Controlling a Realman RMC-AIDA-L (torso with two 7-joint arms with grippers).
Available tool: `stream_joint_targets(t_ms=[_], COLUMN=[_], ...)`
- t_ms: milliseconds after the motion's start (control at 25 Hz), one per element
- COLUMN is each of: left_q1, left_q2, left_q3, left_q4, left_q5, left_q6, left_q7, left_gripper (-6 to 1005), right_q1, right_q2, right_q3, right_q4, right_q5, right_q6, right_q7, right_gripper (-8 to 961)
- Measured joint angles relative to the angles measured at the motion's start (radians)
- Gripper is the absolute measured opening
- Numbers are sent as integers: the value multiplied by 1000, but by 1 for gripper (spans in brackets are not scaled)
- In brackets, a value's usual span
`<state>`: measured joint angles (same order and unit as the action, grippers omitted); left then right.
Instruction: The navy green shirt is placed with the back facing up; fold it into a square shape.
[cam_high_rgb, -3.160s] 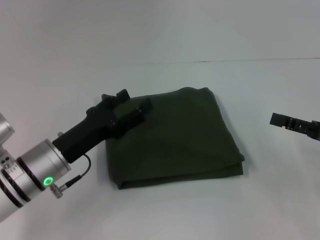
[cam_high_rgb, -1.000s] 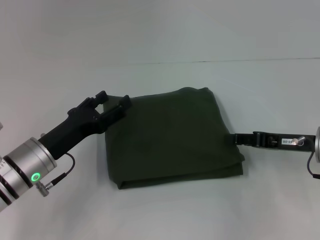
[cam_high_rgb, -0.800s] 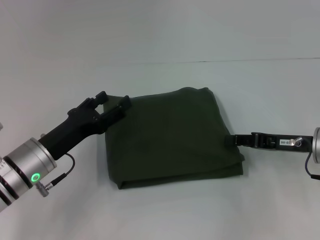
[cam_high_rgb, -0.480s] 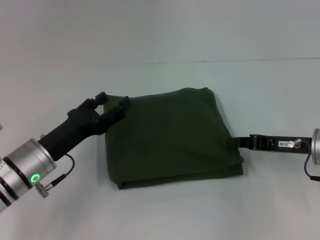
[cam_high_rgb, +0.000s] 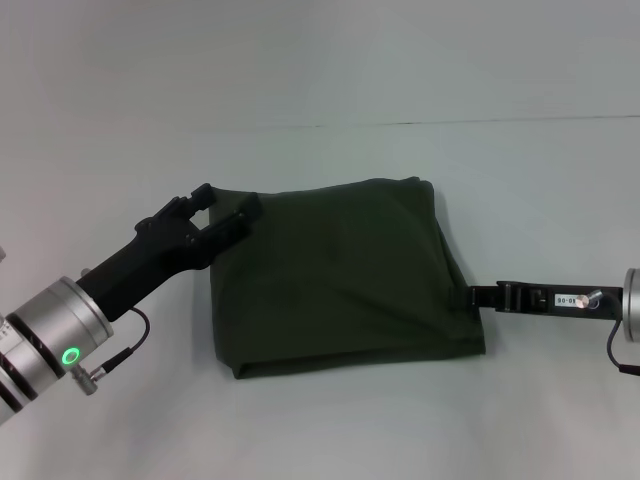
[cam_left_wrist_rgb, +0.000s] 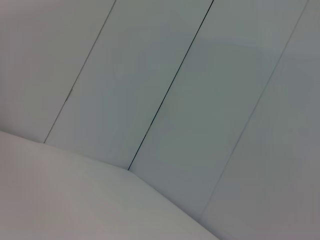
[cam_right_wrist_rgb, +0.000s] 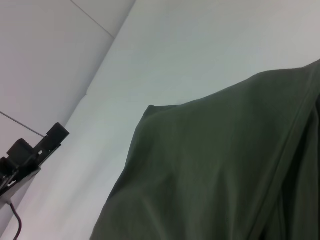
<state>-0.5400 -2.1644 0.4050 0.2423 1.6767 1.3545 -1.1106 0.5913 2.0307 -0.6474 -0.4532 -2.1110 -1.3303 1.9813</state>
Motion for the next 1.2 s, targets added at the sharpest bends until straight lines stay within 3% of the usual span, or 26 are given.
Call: stream_joint_targets(t_ms=[1200], left_q1=[0], left_q2=[0], left_q3=[6], left_q4=[-1], left_q5=[1], left_q6=[0], left_q7=[-2], left_gripper=[906], right_q1=[-80], right_q2=[6], right_q3=[79], right_q4=[-10], right_q5=[7], right_q6=[-60], right_q7=[-27], right_gripper=[19])
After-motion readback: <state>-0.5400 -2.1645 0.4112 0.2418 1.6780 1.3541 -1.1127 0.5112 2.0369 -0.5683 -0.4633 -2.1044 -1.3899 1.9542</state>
